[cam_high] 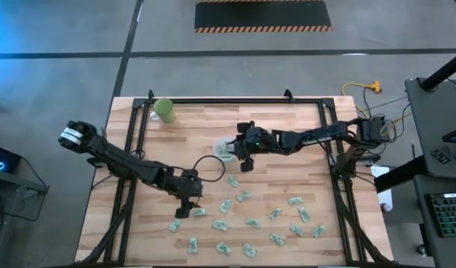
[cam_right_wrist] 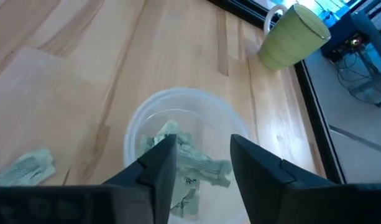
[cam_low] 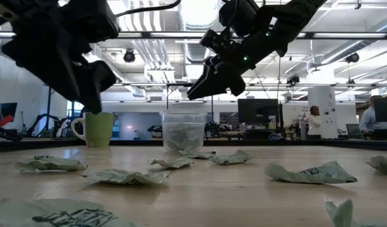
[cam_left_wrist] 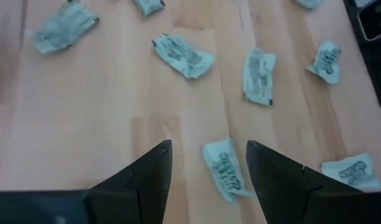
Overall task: Pick and place Stevia / Truvia into bins
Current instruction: Put the green stevia packet into the transparent container
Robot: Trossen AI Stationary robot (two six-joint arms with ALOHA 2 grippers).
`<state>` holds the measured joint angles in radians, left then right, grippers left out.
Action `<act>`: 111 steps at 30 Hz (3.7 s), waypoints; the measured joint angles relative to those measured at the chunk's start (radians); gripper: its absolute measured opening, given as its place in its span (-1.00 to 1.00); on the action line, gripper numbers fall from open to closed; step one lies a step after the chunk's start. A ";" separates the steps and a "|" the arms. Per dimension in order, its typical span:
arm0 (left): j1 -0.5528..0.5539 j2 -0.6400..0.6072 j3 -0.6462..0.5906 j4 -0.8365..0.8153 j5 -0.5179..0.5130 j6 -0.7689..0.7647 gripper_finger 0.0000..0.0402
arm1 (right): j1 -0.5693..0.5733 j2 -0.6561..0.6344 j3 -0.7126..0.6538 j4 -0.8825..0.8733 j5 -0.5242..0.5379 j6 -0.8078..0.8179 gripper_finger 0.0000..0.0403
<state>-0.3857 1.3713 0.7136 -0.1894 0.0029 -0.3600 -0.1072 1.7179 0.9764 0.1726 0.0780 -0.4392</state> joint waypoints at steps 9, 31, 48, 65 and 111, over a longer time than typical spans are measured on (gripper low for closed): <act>-0.068 0.108 0.000 0.073 -0.005 -0.054 -0.06 | 0.034 -0.041 0.000 -0.137 -0.007 -0.035 -0.28; -0.070 0.236 0.010 0.098 -0.017 -0.046 -0.45 | 0.096 -0.209 -0.002 -0.377 -0.008 0.060 -0.52; -0.054 0.153 0.009 0.032 -0.060 0.056 -0.99 | 0.164 -0.252 -0.035 -0.575 -0.468 0.271 -0.64; 0.089 0.005 0.007 0.241 -0.840 0.668 -0.99 | 0.179 -0.076 -0.051 -0.463 -0.468 0.235 -0.66; 0.323 -0.291 -0.019 0.065 -0.347 0.600 -0.13 | 0.176 0.131 -0.013 -0.135 -0.100 0.313 -0.67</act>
<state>-0.0626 1.0806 0.6943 -0.1239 -0.3439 0.2399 0.0692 1.8491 0.9633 0.0374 -0.0219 -0.1264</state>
